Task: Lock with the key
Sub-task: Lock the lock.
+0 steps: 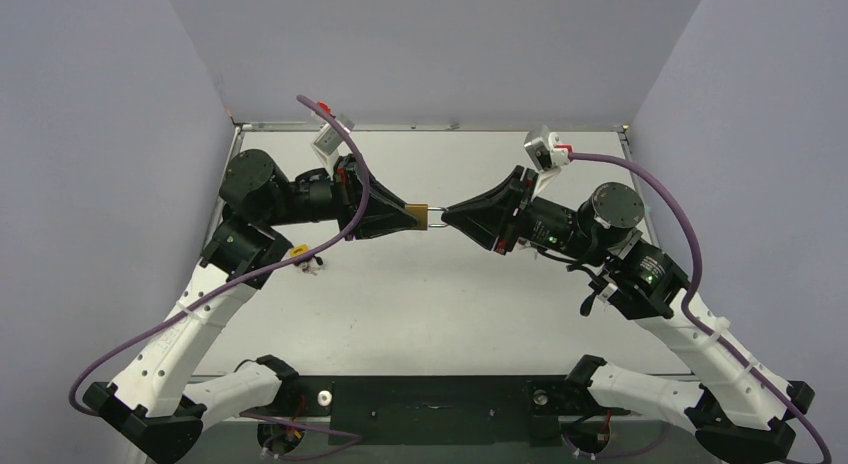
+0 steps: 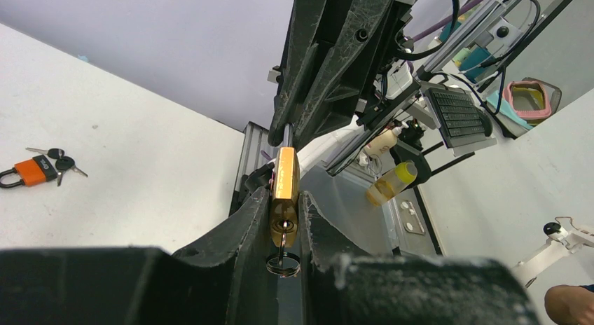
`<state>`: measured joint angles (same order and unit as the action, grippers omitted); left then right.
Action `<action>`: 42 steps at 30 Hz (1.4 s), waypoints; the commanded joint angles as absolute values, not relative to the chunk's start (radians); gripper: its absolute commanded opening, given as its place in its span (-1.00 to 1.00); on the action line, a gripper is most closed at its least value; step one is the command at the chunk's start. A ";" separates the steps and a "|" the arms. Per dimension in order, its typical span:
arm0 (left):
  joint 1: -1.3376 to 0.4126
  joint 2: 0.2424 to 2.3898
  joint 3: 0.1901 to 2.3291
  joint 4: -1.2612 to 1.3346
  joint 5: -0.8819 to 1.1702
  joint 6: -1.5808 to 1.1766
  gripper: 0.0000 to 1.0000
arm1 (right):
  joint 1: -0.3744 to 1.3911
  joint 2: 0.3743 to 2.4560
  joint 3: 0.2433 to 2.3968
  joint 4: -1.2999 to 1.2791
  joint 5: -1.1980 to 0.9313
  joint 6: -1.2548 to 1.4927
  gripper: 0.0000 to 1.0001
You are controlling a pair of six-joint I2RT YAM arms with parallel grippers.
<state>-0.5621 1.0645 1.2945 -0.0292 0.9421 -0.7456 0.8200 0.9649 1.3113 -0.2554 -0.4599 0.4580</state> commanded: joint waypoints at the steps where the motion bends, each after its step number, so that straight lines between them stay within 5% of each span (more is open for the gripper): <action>1: -0.565 1.044 1.326 0.009 0.935 -0.737 -1.00 | 0.834 0.963 1.327 -0.234 -0.449 0.453 -0.92; 33: -0.600 1.078 1.276 0.188 0.901 -0.862 -1.00 | 1.004 1.070 1.327 -0.173 -0.311 0.523 -1.00; 42: -0.617 1.116 1.347 0.028 0.784 -0.815 -1.00 | 1.061 1.122 1.368 -0.309 -0.144 0.467 -1.00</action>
<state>-0.5617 1.0679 1.2819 0.0780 0.8898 -0.8505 0.9977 1.0103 1.3529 -0.2256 -0.1501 0.4786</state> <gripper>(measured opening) 0.136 0.027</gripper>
